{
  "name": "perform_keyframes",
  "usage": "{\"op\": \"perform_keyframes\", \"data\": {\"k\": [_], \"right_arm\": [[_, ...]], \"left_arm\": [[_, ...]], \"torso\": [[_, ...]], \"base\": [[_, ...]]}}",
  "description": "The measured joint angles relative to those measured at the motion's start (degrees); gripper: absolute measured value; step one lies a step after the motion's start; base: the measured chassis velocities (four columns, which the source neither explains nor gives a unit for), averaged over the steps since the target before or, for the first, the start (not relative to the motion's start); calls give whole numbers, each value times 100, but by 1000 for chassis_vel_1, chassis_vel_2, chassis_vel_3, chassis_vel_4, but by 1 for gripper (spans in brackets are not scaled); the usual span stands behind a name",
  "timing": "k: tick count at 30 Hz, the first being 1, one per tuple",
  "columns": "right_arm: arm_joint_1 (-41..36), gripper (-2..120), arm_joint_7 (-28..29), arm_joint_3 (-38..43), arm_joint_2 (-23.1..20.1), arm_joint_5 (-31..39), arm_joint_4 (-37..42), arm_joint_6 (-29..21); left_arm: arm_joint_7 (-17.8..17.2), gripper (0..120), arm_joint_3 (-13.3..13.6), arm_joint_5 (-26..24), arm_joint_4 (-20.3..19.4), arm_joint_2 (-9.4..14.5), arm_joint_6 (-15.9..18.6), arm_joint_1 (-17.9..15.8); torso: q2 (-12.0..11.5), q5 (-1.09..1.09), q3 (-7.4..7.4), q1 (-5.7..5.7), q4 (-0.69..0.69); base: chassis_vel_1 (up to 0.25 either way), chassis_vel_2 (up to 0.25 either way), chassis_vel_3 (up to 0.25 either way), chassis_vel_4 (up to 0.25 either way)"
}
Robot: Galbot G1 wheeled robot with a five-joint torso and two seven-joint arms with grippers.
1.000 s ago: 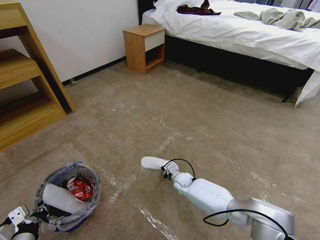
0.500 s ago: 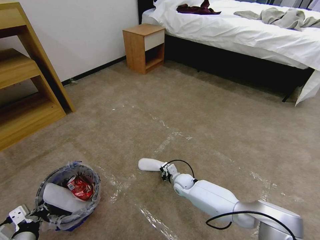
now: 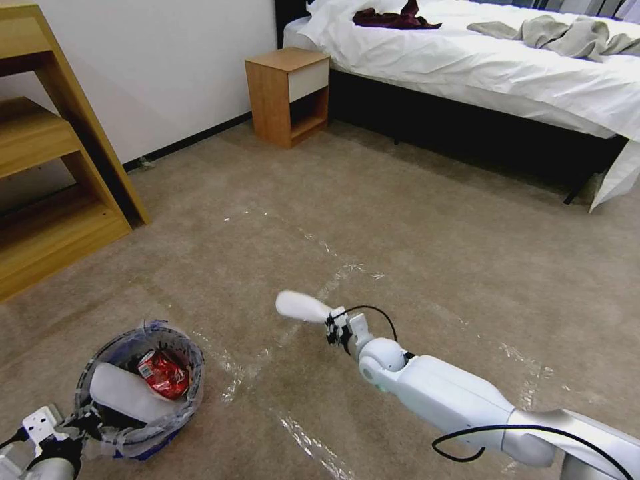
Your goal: Pick up the trash bin and place the garbage on the floor into it.
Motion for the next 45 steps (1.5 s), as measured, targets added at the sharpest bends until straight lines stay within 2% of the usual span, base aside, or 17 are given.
{"op": "perform_keyframes", "data": {"k": [15,18,20,22,24,28,45], "right_arm": [[10,0,-264,546,-441,546,1355,561],[51,0,-412,581,-484,654,1555,778],[138,0,-723,605,-489,849,1825,1218],[186,0,-832,610,-485,970,1963,1361],[489,0,-1100,491,-387,1508,2644,1805],[720,0,-1116,318,-286,1654,2961,1841],[1408,0,-1259,-707,326,1868,3281,2057]], "left_arm": [[-174,1,-128,-361,-258,235,219,5],[-205,1,-171,-426,-305,259,262,7],[-246,1,-213,-505,-379,274,310,11],[-253,1,-219,-517,-396,276,320,13],[-302,1,-237,-595,-489,297,368,18],[-322,1,-242,-627,-530,320,387,22],[-385,1,-210,-742,-612,425,479,-34]], "torso": [[0,1,0,0,0],[0,1,0,0,0],[0,1,0,0,0],[0,1,0,0,0],[0,0,0,0,1],[0,0,0,0,1],[1,1,0,0,0]], "base": [[0,0,0,0],[0,0,0,0],[0,0,0,0],[0,0,0,0],[0,0,0,0],[0,0,0,0],[0,0,0,0]]}}
